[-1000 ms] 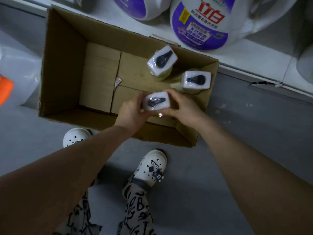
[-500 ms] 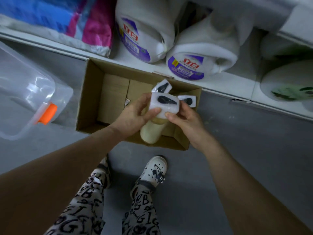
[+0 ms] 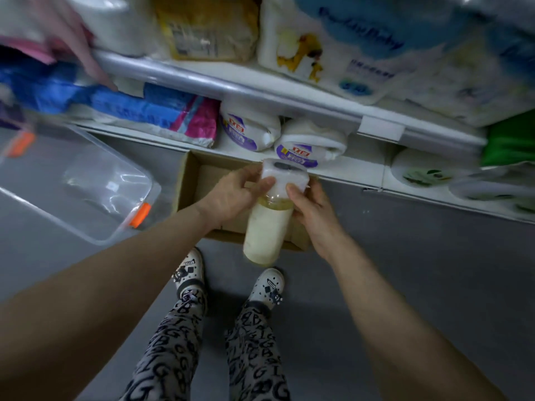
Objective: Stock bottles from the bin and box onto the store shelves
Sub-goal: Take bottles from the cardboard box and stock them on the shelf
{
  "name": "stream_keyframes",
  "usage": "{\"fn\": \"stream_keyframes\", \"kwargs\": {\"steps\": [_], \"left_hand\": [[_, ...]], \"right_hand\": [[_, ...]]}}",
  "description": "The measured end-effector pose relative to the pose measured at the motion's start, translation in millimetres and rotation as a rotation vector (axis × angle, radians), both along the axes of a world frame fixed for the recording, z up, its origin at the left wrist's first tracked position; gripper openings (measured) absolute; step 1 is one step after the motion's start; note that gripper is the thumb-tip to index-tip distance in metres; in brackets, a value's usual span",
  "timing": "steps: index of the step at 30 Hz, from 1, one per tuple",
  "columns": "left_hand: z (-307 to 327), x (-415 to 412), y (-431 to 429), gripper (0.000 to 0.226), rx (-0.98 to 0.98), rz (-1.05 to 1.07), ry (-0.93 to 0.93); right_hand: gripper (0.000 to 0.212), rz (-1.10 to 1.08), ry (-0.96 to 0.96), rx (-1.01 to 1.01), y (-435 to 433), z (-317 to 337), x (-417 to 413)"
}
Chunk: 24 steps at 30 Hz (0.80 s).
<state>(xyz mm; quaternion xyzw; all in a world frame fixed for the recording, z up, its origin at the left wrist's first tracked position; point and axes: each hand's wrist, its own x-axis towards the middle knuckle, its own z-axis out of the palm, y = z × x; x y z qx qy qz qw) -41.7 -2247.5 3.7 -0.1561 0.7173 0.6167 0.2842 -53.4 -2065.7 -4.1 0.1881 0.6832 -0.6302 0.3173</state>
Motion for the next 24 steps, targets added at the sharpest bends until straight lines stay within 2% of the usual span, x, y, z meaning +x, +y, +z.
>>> {"fn": "stream_keyframes", "kwargs": {"steps": [2,7,12,22,24], "left_hand": [[29,2,0,0.062,-0.011,0.027,0.002],[110,9,0,0.037,-0.004,0.066,0.052],[189,18,-3,0.042,-0.028,0.042,0.173],[320,19,-9,0.039,-0.071,0.083,0.338],[344,19,-10,0.051,-0.085,0.097,0.360]], "right_hand": [[0.030,-0.013,0.024,0.006,-3,29,4],[0.032,-0.008,0.101,-0.005,-7,114,15],[0.030,0.009,0.174,0.018,-12,198,22],[0.039,0.089,0.305,-0.020,-17,336,21],[0.037,0.090,0.321,-0.044,-17,361,19]]}}
